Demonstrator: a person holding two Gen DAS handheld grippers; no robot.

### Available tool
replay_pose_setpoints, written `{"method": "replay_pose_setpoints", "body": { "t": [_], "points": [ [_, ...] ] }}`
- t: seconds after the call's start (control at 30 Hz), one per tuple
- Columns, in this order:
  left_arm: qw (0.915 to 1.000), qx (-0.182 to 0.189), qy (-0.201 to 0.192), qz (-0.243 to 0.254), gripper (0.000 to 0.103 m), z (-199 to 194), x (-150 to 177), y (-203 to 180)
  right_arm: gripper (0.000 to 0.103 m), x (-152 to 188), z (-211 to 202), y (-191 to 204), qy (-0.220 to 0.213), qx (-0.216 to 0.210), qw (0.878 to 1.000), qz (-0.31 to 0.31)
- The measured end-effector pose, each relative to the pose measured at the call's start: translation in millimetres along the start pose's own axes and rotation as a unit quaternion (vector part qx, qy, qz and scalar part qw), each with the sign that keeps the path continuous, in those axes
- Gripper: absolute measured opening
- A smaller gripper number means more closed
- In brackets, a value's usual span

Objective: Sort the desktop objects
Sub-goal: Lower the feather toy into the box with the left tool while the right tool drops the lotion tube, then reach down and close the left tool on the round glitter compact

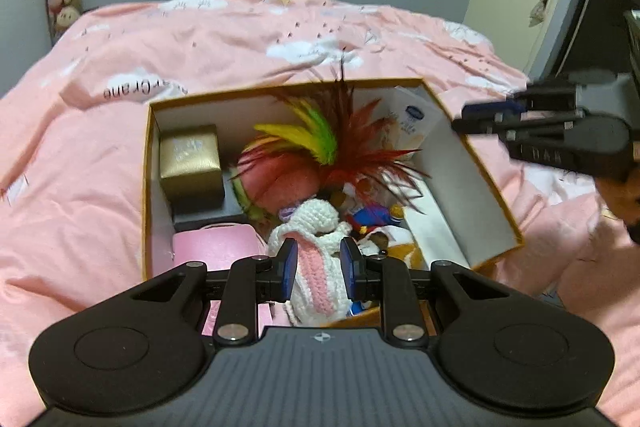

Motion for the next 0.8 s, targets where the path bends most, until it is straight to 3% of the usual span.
{"method": "replay_pose_setpoints", "body": {
  "t": [0.13,0.23,0.4,0.57,0.8],
  "points": [
    [0.9999,0.010,0.010,0.004,0.026,-14.8,7.6,-3.0,0.029,11.3,-30.1,30.1,-0.013,-0.027,0.999,0.036],
    [0.9996,0.011,0.026,0.005,0.026,-21.6,17.2,-3.8,0.029,20.7,-49.7,50.0,-0.020,-0.049,0.997,0.063],
    [0.9977,0.011,0.066,0.008,0.026,-23.5,42.4,-5.6,0.029,43.9,-64.7,76.8,0.003,-0.095,0.988,0.119],
    [0.9928,0.009,0.119,-0.009,0.026,-11.1,74.5,-4.8,0.029,75.2,-55.3,101.7,0.050,-0.112,0.980,0.157],
    [0.9812,-0.015,0.191,-0.024,0.026,6.8,112.4,-3.9,0.029,121.1,-26.7,141.8,0.163,-0.136,0.963,0.163]
  ]
}}
Point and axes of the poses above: each gripper's, at about its wrist camera, not at the fingertips, and z roughly the way its jaws point, y to its left, x to its underside, the point moved 9 cm from there along z, roughly the way its jaws point, and after that the axes turned 2 degrees about x, right-handed, at the moved point
